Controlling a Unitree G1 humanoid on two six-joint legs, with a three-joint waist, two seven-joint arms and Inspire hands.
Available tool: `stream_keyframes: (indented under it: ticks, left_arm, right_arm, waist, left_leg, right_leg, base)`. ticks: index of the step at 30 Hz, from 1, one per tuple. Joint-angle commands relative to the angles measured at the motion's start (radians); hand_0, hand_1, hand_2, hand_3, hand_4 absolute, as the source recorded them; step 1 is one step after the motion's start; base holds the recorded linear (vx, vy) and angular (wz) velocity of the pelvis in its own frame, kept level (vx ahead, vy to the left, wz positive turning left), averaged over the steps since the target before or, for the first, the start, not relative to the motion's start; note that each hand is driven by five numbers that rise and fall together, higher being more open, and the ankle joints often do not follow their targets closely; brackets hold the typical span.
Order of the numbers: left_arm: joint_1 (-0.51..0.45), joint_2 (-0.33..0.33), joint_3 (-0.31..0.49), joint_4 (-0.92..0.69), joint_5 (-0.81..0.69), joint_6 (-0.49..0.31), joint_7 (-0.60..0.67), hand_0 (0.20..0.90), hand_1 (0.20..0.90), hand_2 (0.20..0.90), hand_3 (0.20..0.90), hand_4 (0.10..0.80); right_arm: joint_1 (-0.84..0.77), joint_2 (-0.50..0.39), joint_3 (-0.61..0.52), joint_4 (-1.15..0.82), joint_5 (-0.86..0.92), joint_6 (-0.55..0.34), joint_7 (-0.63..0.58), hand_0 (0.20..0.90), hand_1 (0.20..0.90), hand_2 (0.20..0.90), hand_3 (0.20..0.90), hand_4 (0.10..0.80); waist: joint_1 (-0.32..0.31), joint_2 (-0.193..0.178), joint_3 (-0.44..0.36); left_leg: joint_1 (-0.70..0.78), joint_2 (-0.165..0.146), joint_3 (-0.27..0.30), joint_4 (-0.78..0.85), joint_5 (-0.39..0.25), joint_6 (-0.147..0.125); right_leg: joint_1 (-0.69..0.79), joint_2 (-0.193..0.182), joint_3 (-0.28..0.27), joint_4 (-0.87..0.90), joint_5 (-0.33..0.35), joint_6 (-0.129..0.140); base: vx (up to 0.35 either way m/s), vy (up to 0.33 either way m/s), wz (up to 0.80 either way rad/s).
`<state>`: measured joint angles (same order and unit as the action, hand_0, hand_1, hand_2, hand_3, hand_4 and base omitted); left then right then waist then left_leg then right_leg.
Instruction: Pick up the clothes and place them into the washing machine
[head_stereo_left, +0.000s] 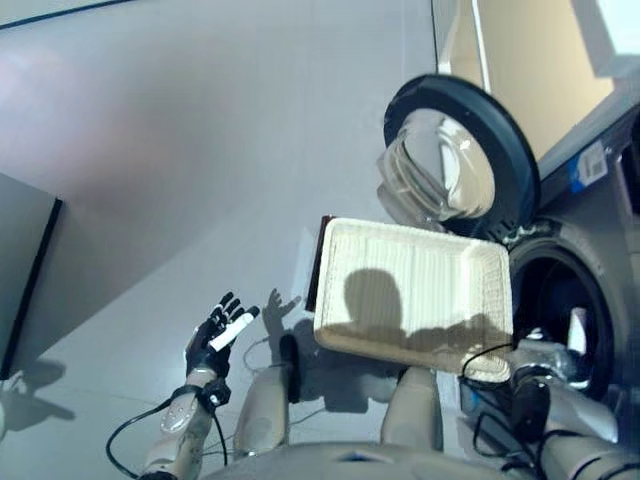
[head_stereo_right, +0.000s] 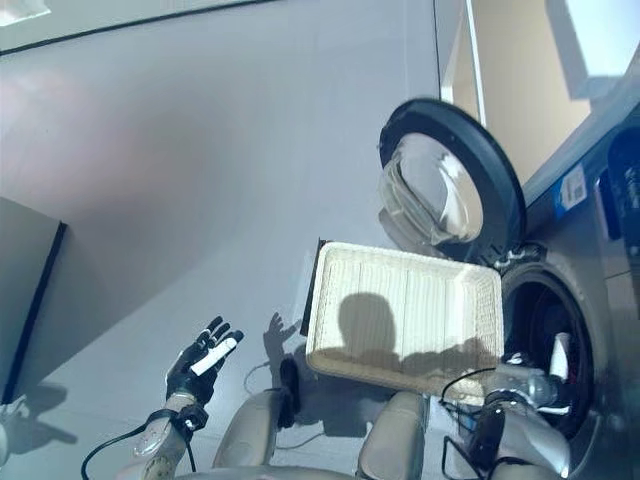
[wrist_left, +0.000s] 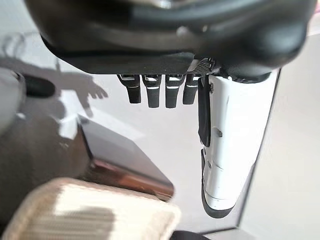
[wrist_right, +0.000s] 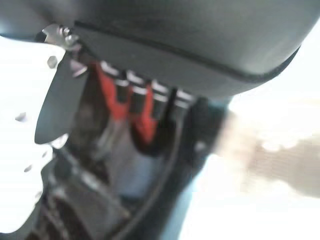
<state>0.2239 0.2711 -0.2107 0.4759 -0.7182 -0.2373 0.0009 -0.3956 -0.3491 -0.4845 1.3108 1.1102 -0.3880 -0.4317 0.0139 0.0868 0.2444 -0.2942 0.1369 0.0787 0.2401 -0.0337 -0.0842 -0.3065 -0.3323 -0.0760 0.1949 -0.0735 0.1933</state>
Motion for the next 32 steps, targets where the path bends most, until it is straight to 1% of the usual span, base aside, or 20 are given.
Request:
stream_keyframes:
  ticks: [1, 7, 8, 9, 13, 16, 17, 20, 22, 24, 25, 26, 28, 32]
  left_arm:
    - [0.011, 0.011, 0.066, -0.053, 0.019, -0.06, -0.008, 0.9, 0.9, 0.9, 0.9, 0.8]
    - [0.018, -0.006, 0.093, -0.046, 0.041, -0.057, -0.015, 0.9, 0.9, 0.9, 0.9, 0.8]
    - [0.021, -0.011, 0.102, -0.044, 0.049, -0.055, -0.016, 0.9, 0.9, 0.9, 0.9, 0.8]
    - [0.023, -0.012, 0.103, -0.044, 0.05, -0.055, -0.016, 0.9, 0.9, 0.9, 0.9, 0.8]
    - [0.018, -0.026, 0.115, -0.022, 0.087, -0.056, -0.014, 0.9, 0.9, 0.9, 0.9, 0.8]
    - [0.017, -0.033, 0.122, -0.007, 0.1, -0.052, -0.016, 0.9, 0.9, 0.9, 0.9, 0.8]
    - [0.013, -0.041, 0.129, -0.001, 0.108, -0.053, -0.013, 0.9, 0.9, 0.9, 0.9, 0.8]
    - [0.01, -0.055, 0.137, 0.017, 0.127, -0.052, -0.014, 0.9, 0.9, 0.9, 0.9, 0.8]
    - [0.006, -0.059, 0.143, 0.03, 0.133, -0.052, -0.016, 0.9, 0.9, 0.9, 0.9, 0.8]
    - [0.006, -0.065, 0.148, 0.027, 0.133, -0.052, -0.02, 0.9, 0.9, 0.9, 0.9, 0.8]
    - [0.007, -0.07, 0.152, 0.024, 0.128, -0.051, -0.025, 0.9, 0.9, 0.9, 0.9, 0.8]
    - [0.008, -0.069, 0.157, 0.021, 0.142, -0.052, -0.025, 0.9, 0.9, 0.9, 0.9, 0.8]
    - [0.013, -0.068, 0.164, 0.029, 0.172, -0.055, -0.03, 0.9, 0.9, 0.9, 0.9, 0.8]
    - [0.0, -0.073, 0.159, 0.063, 0.185, -0.065, -0.016, 0.9, 0.9, 0.9, 0.9, 0.8]
  right_arm:
    - [0.044, 0.018, 0.062, -0.01, -0.095, -0.004, 0.034, 0.9, 0.9, 0.9, 0.9, 0.8]
    - [0.091, 0.086, 0.137, -0.017, -0.165, 0.038, 0.071, 0.9, 0.9, 0.9, 0.9, 0.8]
    - [0.108, 0.093, 0.168, -0.016, -0.209, 0.056, 0.077, 0.9, 0.9, 0.9, 0.9, 0.8]
    - [0.109, 0.094, 0.169, -0.017, -0.211, 0.056, 0.075, 0.9, 0.9, 0.9, 0.9, 0.8]
    - [0.136, 0.122, 0.298, -0.046, -0.396, 0.11, 0.093, 0.9, 0.9, 0.9, 0.9, 0.8]
    - [0.153, 0.141, 0.332, -0.083, -0.413, 0.11, 0.113, 0.9, 0.9, 0.9, 0.9, 0.8]
    - [0.172, 0.159, 0.347, -0.127, -0.408, 0.097, 0.136, 0.9, 0.9, 0.9, 0.9, 0.8]
    - [0.215, 0.184, 0.37, -0.14, -0.424, 0.094, 0.166, 0.9, 0.9, 0.9, 0.9, 0.8]
    - [0.226, 0.186, 0.384, -0.134, -0.452, 0.105, 0.171, 0.9, 0.9, 0.9, 0.9, 0.8]
    - [0.248, 0.187, 0.42, -0.148, -0.52, 0.118, 0.174, 0.9, 0.9, 0.9, 0.9, 0.8]
    - [0.265, 0.185, 0.456, -0.174, -0.58, 0.126, 0.178, 0.9, 0.9, 0.9, 0.9, 0.8]
    - [0.29, 0.169, 0.509, -0.214, -0.697, 0.135, 0.171, 0.9, 0.9, 0.9, 0.9, 0.8]
    - [0.332, 0.142, 0.565, -0.293, -0.831, 0.142, 0.158, 0.9, 0.9, 0.9, 0.9, 0.8]
    - [0.357, 0.147, 0.551, -0.312, -0.822, 0.13, 0.151, 0.9, 0.9, 0.9, 0.9, 0.8]
  waist:
    - [0.026, -0.026, -0.04]
    - [0.025, -0.052, -0.083]
    - [0.025, -0.06, -0.107]
    - [0.024, -0.06, -0.107]
    - [0.023, -0.08, -0.151]
    - [0.019, -0.088, -0.167]
    - [0.014, -0.095, -0.177]
    - [0.007, -0.102, -0.192]
    - [0.007, -0.104, -0.197]
    - [0.005, -0.109, -0.205]
    - [0.002, -0.11, -0.208]
    - [0.0, -0.113, -0.215]
    - [-0.005, -0.113, -0.22]
    - [-0.014, -0.112, -0.224]
  left_leg:
    - [0.047, 0.047, -0.048, -0.04, 0.011, -0.063]
    - [0.143, 0.055, -0.034, -0.125, 0.035, -0.064]
    - [0.171, 0.059, -0.028, -0.156, 0.042, -0.064]
    - [0.175, 0.06, -0.027, -0.16, 0.044, -0.064]
    - [0.234, 0.062, -0.005, -0.229, 0.069, -0.069]
    - [0.254, 0.065, 0.005, -0.249, 0.074, -0.069]
    - [0.269, 0.069, 0.012, -0.255, 0.074, -0.069]
    - [0.292, 0.073, 0.025, -0.26, 0.07, -0.07]
    - [0.298, 0.075, 0.025, -0.26, 0.07, -0.07]
    - [0.309, 0.08, 0.029, -0.264, 0.071, -0.071]
    - [0.315, 0.083, 0.031, -0.266, 0.073, -0.072]
    - [0.323, 0.086, 0.034, -0.268, 0.074, -0.073]
    - [0.331, 0.09, 0.037, -0.27, 0.075, -0.074]
    - [0.345, 0.093, 0.042, -0.268, 0.072, -0.073]
  right_leg:
    - [0.102, -0.072, -0.074, -0.101, 0.206, 0.055]
    - [0.177, -0.063, -0.099, -0.168, 0.235, 0.063]
    - [0.196, -0.06, -0.106, -0.186, 0.241, 0.065]
    - [0.199, -0.06, -0.106, -0.189, 0.242, 0.065]
    - [0.228, -0.045, -0.117, -0.225, 0.258, 0.068]
    - [0.238, -0.039, -0.115, -0.239, 0.264, 0.069]
    - [0.243, -0.033, -0.115, -0.244, 0.267, 0.069]
    - [0.25, -0.024, -0.108, -0.247, 0.265, 0.069]
    - [0.254, -0.021, -0.104, -0.247, 0.264, 0.069]
    - [0.262, -0.015, -0.103, -0.247, 0.26, 0.068]
    - [0.265, -0.012, -0.102, -0.247, 0.258, 0.068]
    - [0.271, -0.005, -0.1, -0.25, 0.255, 0.067]
    - [0.277, 0.0, -0.098, -0.253, 0.25, 0.066]
    - [0.285, 0.004, -0.093, -0.248, 0.243, 0.064]
  base:
    - [0.112, 0.0, 0.08]
    - [0.104, 0.005, -0.01]
    - [0.095, 0.0, 0.01]
    - [0.09, 0.005, -0.04]
    - [0.066, -0.002, -0.04]
    - [0.039, -0.007, -0.04]
    - [0.043, -0.011, -0.05]
    - [0.04, -0.002, -0.11]
    - [0.019, -0.002, -0.11]
    - [0.018, -0.006, -0.05]
    - [0.026, -0.015, -0.06]
    - [0.024, -0.013, -0.05]
    - [0.029, -0.013, -0.07]
    - [0.021, -0.001, -0.04]
